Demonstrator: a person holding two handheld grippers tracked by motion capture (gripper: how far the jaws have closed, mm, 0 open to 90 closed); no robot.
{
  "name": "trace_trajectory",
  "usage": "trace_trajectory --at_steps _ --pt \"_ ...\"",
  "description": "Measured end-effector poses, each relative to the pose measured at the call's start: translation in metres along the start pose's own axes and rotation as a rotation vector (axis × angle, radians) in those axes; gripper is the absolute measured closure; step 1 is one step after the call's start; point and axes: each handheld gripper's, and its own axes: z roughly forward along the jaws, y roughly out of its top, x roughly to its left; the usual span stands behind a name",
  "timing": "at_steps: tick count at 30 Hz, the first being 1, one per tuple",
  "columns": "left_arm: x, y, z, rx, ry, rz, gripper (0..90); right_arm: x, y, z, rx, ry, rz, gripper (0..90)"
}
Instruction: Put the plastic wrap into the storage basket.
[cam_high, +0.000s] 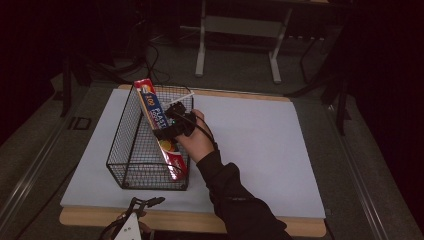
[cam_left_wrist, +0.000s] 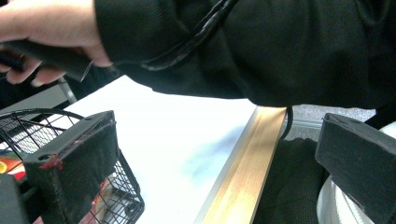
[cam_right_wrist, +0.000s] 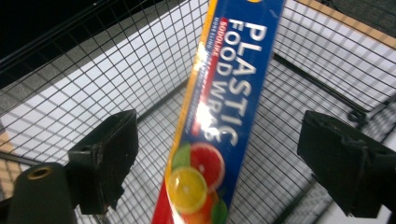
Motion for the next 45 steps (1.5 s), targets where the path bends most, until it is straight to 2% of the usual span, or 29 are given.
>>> trace_trajectory --at_steps 6,9,17,26,33,45 --pt "0.0 0.0 0.001 0.004 -0.001 -0.002 0.0 -0.01 -0.011 -0.025 -0.023 -0.015 0.0 13.6" --pt "0.0 0.0 0.001 0.004 -0.001 -0.003 0.0 -0.017 -0.019 -0.037 -0.048 -0.049 0.002 14.6" --pt "0.0 0.0 0.003 0.009 0.002 -0.006 0.0 -0.038 -0.042 -0.061 -0.062 -0.087 -0.005 13.8" --pt "0.0 0.0 0.004 0.01 0.003 -0.006 0.0 -0.056 -0.073 -0.074 -0.085 -0.098 0.016 13.7" --pt "0.0 0.0 0.003 0.004 0.012 -0.004 0.0 -0.064 -0.094 -0.083 -0.093 -0.116 0.007 13.8" --pt "0.0 0.0 0.004 0.011 0.012 -0.004 0.0 -0.081 -0.133 -0.092 -0.074 -0.155 0.012 14.1"
